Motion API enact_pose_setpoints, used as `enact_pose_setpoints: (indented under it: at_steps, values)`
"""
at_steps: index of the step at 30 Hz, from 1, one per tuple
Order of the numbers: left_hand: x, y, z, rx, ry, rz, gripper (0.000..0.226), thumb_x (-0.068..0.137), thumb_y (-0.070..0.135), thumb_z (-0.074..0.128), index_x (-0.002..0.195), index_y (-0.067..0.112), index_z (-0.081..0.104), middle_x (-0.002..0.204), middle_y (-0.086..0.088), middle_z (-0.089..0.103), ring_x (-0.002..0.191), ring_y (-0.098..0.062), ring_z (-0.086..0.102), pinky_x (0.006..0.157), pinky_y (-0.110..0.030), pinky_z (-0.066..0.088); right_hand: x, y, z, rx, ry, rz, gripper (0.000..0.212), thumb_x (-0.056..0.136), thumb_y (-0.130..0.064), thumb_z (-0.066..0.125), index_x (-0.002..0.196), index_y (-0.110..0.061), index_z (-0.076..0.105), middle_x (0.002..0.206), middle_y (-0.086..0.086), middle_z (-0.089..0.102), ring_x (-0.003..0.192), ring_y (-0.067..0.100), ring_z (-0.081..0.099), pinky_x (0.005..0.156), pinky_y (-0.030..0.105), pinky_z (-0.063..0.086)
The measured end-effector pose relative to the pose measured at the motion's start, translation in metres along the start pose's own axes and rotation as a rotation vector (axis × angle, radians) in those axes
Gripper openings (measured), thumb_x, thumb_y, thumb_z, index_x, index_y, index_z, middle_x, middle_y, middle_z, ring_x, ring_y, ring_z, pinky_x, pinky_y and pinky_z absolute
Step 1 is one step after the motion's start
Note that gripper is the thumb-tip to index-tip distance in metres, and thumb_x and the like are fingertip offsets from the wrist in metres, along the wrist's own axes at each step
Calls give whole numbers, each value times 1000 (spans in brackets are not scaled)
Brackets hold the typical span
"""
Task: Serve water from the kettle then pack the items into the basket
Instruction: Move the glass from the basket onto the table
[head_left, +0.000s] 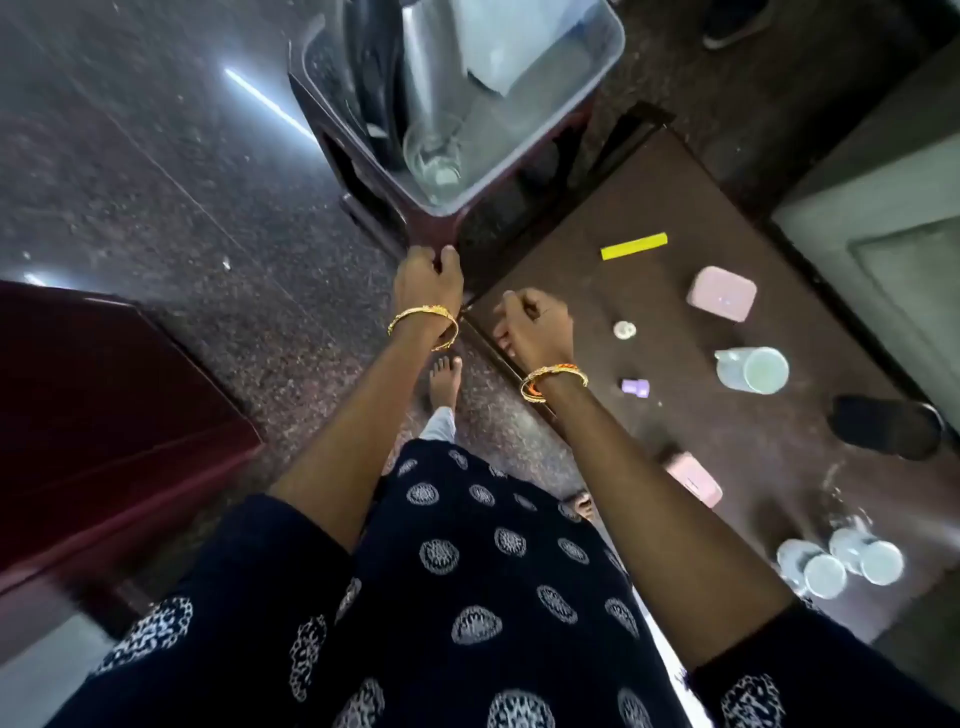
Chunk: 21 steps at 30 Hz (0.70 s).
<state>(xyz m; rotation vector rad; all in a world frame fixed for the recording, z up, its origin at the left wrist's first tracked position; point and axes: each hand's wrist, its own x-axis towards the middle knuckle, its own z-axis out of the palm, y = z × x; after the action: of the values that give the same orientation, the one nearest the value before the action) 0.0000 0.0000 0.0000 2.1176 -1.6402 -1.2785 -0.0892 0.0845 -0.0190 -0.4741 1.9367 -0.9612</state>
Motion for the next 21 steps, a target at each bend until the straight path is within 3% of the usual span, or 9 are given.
enact_pose_setpoints:
  at_steps: [3,5,8,10,13,16,18,20,21]
  values:
    - [51,21,-23,-84,5,-16,39,93,35,45,114,4,55,117,-19,63,110,-33,56,91,-36,42,37,-37,30,-65,26,-8,24,84,-20,56,60,-20,59,52,0,62,47,9,54,49,28,46]
    - [82,34,-29,-47,7,-18,43,92,39,45,109,2,60,113,-21,65,105,-34,58,85,-36,44,64,-62,45,-97,50,-37,4,79,-20,62,76,-20,60,68,-2,64,59,10,56,60,34,50]
    - [111,39,-22,190,-55,-91,54,91,49,42,105,2,64,112,-23,66,105,-38,60,83,-39,47,106,-85,58,-365,-1,-144,58,74,-30,70,125,-15,45,120,8,50,104,22,53,90,37,48]
    - [116,39,-16,302,-111,-138,53,93,48,36,110,4,62,118,-22,64,113,-38,57,90,-41,47,125,-94,63,-575,-20,-212,83,73,-45,72,138,-12,32,137,13,38,123,33,38,103,42,37]
    - [121,37,-10,202,-102,-165,47,96,37,34,107,1,63,113,-25,66,109,-39,60,92,-42,49,143,-102,65,-722,-108,-273,80,71,-48,71,134,-11,38,133,15,47,124,36,38,102,46,37]
    - [118,39,-5,112,-25,-158,43,96,29,36,102,-2,65,103,-26,69,102,-40,63,88,-42,51,147,-107,65,-649,-149,-245,54,80,-25,63,128,-9,45,123,19,54,115,39,49,94,44,46]
    - [113,40,-2,90,37,-122,42,96,24,37,95,-6,65,95,-26,71,96,-38,65,79,-32,49,146,-111,65,-604,-85,-230,40,85,-9,52,125,-5,50,118,23,58,110,40,54,90,42,47]
    - [103,42,-1,41,100,-73,42,97,19,37,83,-8,66,84,-24,74,85,-36,67,62,-17,37,144,-112,65,-557,2,-230,34,86,-1,46,117,-2,57,110,25,63,103,41,57,88,42,49]
    - [96,44,-2,19,121,-44,43,97,16,37,79,-9,67,80,-24,74,79,-34,67,63,-15,34,140,-112,63,-517,42,-248,32,86,0,45,114,-1,60,106,25,64,100,41,59,86,43,50]
